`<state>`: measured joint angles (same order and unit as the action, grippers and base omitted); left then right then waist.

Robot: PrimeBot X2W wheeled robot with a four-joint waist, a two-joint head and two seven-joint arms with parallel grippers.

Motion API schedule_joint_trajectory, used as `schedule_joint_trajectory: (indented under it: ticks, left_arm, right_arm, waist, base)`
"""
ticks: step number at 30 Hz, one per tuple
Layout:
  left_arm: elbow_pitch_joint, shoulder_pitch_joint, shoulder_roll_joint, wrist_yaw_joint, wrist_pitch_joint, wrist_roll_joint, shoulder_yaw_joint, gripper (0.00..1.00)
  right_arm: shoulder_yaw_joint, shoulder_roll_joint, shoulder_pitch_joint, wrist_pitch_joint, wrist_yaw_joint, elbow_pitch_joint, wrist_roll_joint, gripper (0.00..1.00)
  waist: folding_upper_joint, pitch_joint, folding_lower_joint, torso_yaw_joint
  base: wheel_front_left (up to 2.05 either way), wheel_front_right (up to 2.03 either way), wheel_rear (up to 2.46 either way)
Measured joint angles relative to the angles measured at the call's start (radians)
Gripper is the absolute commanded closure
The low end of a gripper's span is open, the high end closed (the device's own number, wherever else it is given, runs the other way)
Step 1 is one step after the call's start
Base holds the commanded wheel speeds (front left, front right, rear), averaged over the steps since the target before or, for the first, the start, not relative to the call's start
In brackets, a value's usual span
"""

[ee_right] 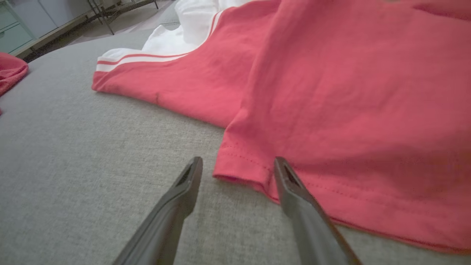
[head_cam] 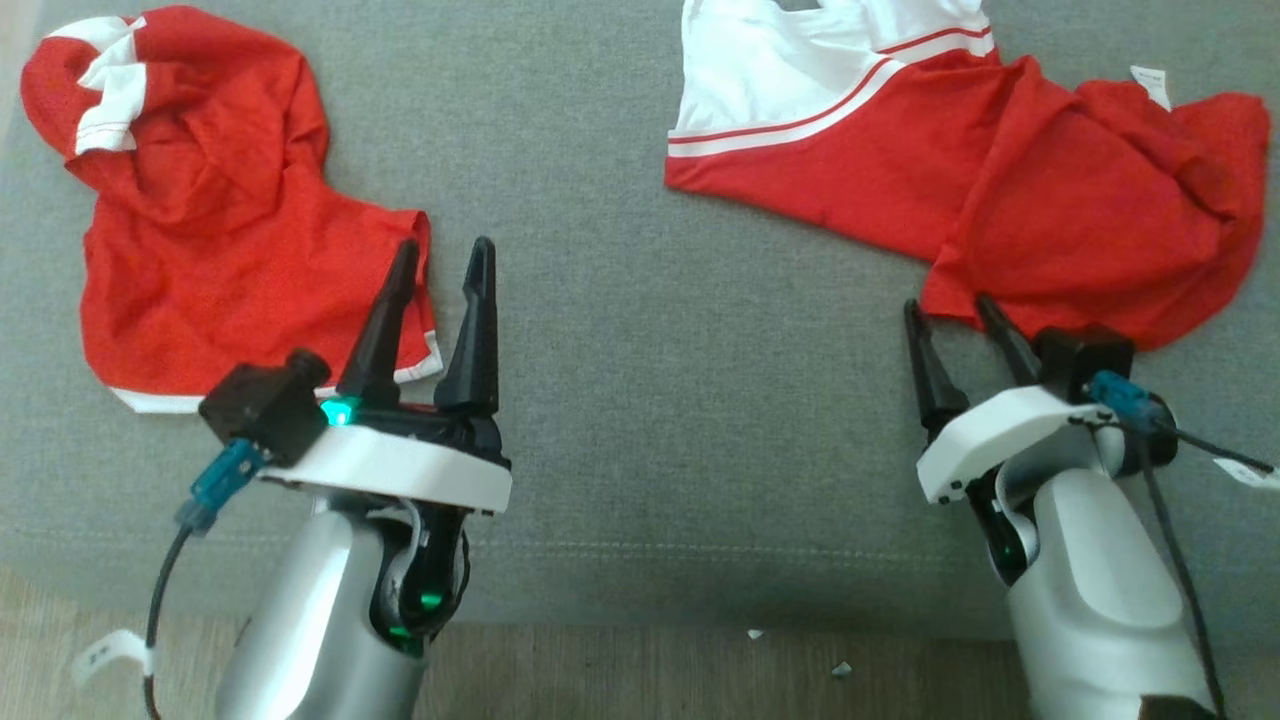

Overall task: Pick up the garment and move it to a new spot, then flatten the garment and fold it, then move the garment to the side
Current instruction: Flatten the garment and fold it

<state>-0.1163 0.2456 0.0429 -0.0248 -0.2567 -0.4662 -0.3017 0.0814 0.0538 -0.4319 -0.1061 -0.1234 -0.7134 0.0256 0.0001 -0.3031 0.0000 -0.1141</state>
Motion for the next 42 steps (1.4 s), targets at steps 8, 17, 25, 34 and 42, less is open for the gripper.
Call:
schedule_joint_trajectory:
  ticks: [8,17,25,34,42]
  left_arm:
    - [0.004,0.029,0.000,0.000,0.000,0.009,-0.004,0.00]
    - [-0.012,0.041,0.000,-0.003,0.000,0.037,0.001,0.00]
    - [-0.188,0.160,0.011,-0.002,0.000,0.113,0.058,0.00]
    - [-0.440,0.390,0.096,-0.020,0.065,0.135,0.076,0.00]
    - [-0.643,0.567,0.159,-0.009,0.106,0.183,0.072,0.00]
  right_arm:
    - [-0.012,0.000,-0.053,-0.039,0.000,-0.063,-0.014,0.00]
    - [0.052,0.005,-0.104,-0.058,0.000,-0.123,-0.057,1.00]
    - [0.106,0.004,-0.091,-0.072,0.000,-0.009,-0.073,1.00]
    - [0.072,0.003,0.021,0.025,-0.001,0.200,-0.012,1.00]
    - [0.026,0.001,0.078,0.108,-0.001,0.316,0.035,1.00]
  waist:
    - [0.0000,-0.016,0.0000,0.002]
    - [0.0000,-0.026,0.0000,0.042]
    - [0.0000,-0.023,0.0000,0.164]
    - [0.0000,-0.042,0.0000,0.358]
    - [0.0000,-0.096,0.0001,0.468]
  base:
    - [0.00,0.00,0.00]
    - [0.00,0.00,0.00]
    - [0.00,0.00,0.00]
    - [0.00,0.00,0.00]
    - [0.00,0.00,0.00]
